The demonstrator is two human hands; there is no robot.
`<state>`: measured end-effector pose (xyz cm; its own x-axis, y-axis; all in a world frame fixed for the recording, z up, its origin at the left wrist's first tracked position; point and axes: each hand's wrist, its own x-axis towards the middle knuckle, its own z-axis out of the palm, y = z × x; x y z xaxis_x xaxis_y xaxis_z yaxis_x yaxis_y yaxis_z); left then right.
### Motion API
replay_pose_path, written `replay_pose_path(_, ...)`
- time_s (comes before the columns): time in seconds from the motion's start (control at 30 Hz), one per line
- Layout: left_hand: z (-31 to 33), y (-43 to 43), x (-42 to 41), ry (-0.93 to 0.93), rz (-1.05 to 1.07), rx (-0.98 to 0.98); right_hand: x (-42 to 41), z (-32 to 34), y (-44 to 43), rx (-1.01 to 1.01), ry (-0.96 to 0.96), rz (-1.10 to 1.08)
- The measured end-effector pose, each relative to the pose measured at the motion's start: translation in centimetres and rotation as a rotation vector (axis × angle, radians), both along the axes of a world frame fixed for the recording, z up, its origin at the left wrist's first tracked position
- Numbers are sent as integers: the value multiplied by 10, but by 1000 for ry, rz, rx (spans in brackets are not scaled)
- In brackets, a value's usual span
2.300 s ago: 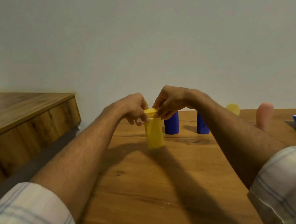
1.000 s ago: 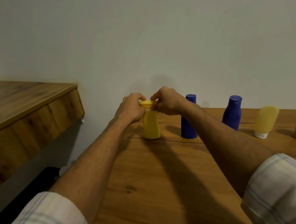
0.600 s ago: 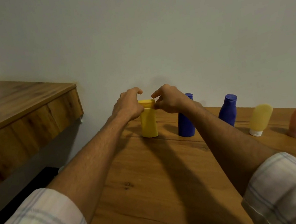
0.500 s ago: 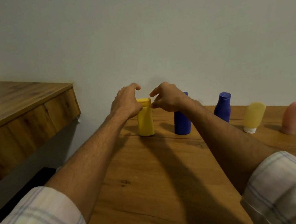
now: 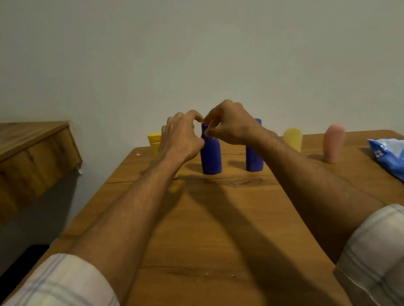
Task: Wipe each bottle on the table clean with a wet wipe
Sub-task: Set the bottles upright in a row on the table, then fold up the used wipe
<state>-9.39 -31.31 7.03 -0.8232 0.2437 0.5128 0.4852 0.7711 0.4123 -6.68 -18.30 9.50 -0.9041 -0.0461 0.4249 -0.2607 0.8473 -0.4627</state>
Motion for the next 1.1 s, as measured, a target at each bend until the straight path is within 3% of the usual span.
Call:
replay_pose_path(0.23, 0, 46, 36, -50, -129, 2, 41, 0, 47, -26, 3, -80)
replay_pose_path(0.7, -14, 149, 100, -70, -348, -71, 133, -8, 146, -83, -173, -225)
replay_pose_path(1.1, -42, 225, 149, -229, -633, -90, 197, -25, 225, -82, -490, -401)
